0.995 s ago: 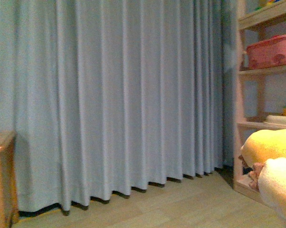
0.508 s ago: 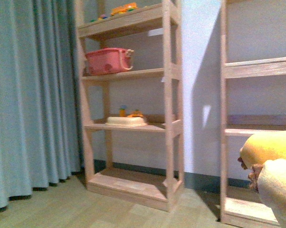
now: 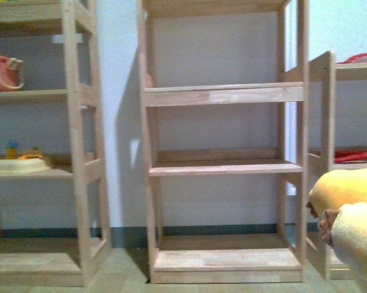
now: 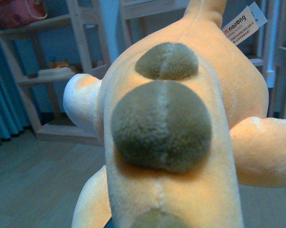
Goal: Put away toys
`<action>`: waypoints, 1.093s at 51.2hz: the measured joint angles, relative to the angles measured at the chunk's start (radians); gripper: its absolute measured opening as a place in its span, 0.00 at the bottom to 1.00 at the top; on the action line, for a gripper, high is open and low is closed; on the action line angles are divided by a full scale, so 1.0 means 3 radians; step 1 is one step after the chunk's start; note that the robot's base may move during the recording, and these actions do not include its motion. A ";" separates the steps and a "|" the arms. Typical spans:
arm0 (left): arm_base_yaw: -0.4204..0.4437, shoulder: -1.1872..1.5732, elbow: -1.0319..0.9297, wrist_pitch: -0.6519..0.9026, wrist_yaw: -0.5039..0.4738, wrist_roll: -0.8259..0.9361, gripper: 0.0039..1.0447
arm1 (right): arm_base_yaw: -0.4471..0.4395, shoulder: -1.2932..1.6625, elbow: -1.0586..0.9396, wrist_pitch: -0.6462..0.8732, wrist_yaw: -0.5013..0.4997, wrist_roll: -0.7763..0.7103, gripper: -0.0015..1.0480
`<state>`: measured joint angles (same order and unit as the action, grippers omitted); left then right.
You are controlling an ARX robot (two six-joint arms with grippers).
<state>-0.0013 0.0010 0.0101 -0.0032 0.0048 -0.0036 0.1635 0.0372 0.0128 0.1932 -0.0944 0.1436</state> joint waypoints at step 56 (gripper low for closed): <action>-0.0004 0.0000 0.0000 0.0000 -0.0017 -0.0001 0.94 | -0.0004 -0.0005 0.0000 0.0000 -0.0022 -0.0001 0.07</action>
<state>-0.0025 0.0010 0.0101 -0.0032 -0.0002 -0.0040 0.1623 0.0357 0.0128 0.1932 -0.1009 0.1432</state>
